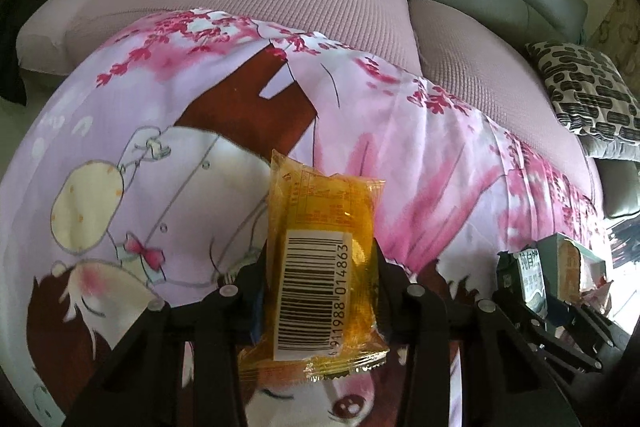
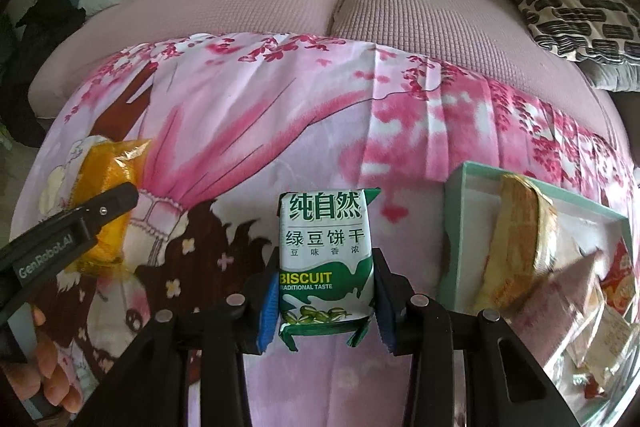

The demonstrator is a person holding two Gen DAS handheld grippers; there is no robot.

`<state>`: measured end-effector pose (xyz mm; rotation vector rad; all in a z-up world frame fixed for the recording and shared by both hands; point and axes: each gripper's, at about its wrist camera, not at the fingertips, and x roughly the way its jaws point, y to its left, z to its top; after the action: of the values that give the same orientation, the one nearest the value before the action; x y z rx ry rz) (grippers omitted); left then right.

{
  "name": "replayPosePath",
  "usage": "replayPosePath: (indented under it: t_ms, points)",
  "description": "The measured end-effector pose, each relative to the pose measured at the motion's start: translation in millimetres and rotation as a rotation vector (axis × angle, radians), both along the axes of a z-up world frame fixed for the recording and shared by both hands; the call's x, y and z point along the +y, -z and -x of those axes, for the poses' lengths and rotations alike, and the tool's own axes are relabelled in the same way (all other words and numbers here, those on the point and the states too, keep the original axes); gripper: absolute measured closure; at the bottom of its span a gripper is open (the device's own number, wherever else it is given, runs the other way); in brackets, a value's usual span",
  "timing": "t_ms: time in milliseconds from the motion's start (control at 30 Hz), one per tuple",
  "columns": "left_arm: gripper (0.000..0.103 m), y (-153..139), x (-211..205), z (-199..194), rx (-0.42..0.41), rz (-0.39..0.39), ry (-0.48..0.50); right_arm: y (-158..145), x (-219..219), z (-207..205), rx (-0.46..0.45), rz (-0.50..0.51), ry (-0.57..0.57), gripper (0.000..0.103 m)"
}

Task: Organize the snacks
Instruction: 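Lift both packs and carry them over the tray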

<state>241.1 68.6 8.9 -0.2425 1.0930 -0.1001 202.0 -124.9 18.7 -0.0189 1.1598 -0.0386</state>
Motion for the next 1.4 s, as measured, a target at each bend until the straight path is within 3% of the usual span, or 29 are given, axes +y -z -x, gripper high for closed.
replayPosePath:
  t_ms: [467, 700, 1000, 1400]
  points:
    - [0.06, -25, -4, 66, -0.066, 0.14, -0.1, -22, -8, 65, -0.098, -0.09, 0.042, 0.061]
    - [0.06, -40, -12, 102, -0.145, 0.132, -0.137, -33, -15, 103, -0.205, -0.073, 0.104, 0.061]
    - [0.06, -82, -29, 130, -0.279, 0.095, -0.118, -72, -34, 132, -0.332, -0.055, 0.198, 0.061]
    - [0.06, -125, -78, 140, -0.409, 0.127, -0.016, -96, -80, 154, -0.428, -0.024, 0.309, 0.061]
